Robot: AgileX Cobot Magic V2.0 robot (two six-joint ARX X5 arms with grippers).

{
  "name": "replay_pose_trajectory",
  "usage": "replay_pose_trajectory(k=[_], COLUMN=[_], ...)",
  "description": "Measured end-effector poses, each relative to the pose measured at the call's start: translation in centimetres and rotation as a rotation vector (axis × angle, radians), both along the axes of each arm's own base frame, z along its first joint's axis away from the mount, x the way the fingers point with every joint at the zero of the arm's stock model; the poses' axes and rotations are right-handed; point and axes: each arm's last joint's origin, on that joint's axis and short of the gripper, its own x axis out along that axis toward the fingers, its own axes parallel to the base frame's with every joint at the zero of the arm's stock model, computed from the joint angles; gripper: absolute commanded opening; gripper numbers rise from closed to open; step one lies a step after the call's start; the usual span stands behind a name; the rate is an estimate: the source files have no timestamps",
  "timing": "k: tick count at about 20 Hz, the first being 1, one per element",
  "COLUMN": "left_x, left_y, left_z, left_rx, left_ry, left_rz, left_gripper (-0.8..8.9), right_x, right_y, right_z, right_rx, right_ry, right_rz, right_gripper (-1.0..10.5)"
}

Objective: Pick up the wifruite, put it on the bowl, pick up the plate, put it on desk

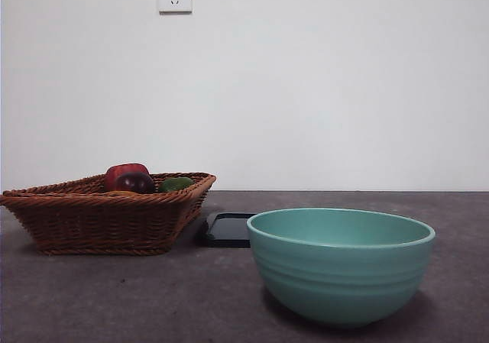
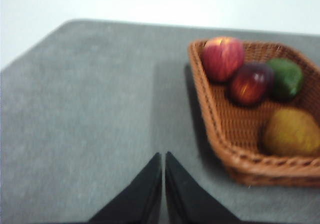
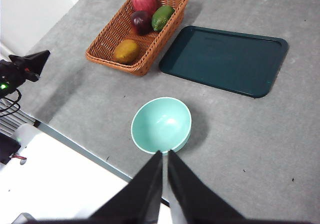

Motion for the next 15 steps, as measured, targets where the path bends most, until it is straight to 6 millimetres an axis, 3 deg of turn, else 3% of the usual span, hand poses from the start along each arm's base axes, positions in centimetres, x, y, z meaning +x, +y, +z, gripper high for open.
replay_pose_trajectory(k=[5,11,15], left_x=[-0.13,-0.20,-0.21], left_y=[0.01,-0.62,-0.66], left_z=[0.18,0.24,0.25], left_rx=[-0.004,-0.165,-0.202], left_ry=[-0.024,-0.011,-0.007], left_rz=[-0.005,-0.202,-0.211], left_gripper=[0.09,0.09,0.09], right_x=[0.00,0.00,0.00], right_y=[0.00,0.00,0.00], right_z=[0.00,0.00,0.00], right_rx=[0.000,0.000,0.000], right_ry=[0.000,0.000,0.000], right_rz=[0.000,0.000,0.000], right_gripper=[0.1,0.1,0.1])
